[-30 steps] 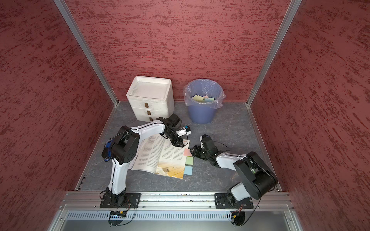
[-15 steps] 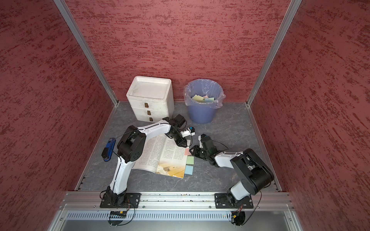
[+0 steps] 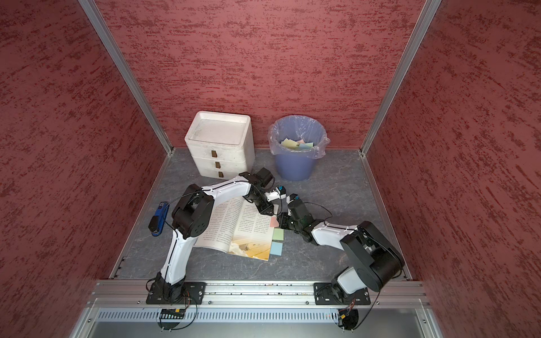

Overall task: Peel off the used sticky note
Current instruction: Tear off the note from the book.

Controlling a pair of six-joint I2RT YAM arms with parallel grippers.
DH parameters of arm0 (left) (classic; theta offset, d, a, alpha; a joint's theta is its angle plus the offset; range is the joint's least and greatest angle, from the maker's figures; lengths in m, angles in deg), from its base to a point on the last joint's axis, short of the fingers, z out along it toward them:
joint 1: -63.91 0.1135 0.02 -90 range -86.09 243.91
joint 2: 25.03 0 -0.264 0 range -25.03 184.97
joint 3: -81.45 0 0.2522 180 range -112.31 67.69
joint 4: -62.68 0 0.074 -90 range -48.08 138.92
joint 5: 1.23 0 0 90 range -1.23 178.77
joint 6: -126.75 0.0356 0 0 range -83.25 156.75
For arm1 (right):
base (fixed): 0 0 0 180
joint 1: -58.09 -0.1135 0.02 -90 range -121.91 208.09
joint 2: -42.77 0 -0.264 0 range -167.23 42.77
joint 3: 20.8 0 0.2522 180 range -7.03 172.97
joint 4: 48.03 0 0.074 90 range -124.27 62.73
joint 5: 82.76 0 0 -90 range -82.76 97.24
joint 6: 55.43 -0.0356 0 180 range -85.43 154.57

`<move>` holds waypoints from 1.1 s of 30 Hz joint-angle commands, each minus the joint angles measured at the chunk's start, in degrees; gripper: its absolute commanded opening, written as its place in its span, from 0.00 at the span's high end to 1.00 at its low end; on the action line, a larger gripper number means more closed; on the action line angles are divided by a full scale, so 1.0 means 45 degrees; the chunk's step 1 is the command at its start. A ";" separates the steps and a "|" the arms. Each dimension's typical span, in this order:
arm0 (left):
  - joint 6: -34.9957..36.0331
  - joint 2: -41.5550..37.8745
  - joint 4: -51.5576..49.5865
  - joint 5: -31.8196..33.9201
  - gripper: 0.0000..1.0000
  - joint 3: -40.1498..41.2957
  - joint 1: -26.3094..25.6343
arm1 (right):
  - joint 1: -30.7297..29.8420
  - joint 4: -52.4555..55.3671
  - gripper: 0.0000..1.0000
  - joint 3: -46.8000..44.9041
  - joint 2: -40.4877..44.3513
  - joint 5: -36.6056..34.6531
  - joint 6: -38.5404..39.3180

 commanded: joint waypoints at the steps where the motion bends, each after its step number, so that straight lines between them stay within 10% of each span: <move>1: -0.0138 0.0869 0.0282 0.0870 0.74 0.0401 -0.0130 | -0.0384 0.0557 0.84 0.0099 0.0249 -0.1316 0.0665; 17: -0.0046 0.1199 -0.0159 0.0890 0.74 0.0103 -0.0059 | -0.2387 -0.1255 1.00 -0.0862 0.1545 -0.1858 0.2503; 33: -0.0068 -0.0534 -0.1265 -0.1215 0.71 -0.0049 0.0515 | -0.3462 0.2570 1.00 -0.0276 0.4852 -0.1182 0.2616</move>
